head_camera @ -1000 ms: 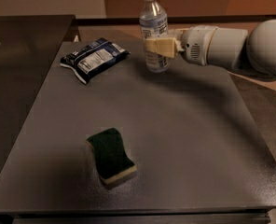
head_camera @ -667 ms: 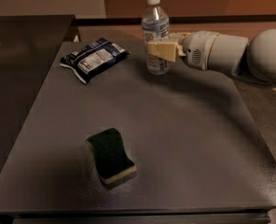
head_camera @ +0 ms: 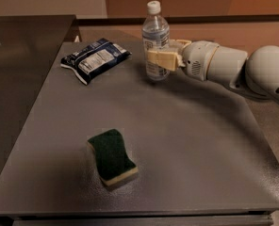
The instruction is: Place blue plastic bottle upright
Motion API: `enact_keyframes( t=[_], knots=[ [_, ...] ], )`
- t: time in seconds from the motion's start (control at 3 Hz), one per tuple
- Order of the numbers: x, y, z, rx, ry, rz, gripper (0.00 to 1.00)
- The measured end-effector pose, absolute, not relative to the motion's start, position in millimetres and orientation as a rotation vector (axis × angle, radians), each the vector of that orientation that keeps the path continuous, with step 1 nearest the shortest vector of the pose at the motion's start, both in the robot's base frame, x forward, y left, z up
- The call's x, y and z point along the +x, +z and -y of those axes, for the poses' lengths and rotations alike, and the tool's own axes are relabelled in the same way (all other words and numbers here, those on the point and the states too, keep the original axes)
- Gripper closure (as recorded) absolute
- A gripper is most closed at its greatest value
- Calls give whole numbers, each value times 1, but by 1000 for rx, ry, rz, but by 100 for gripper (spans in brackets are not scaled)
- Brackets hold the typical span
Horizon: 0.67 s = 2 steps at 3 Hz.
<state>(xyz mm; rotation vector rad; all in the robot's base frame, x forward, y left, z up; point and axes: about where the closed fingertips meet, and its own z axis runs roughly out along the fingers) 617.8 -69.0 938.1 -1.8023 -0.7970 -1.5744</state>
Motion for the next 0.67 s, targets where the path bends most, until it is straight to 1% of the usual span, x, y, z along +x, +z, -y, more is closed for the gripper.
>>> enact_keyframes(
  t=[0.67],
  knots=[
    [616,927,64,-1813,-1566,806,100]
  ],
)
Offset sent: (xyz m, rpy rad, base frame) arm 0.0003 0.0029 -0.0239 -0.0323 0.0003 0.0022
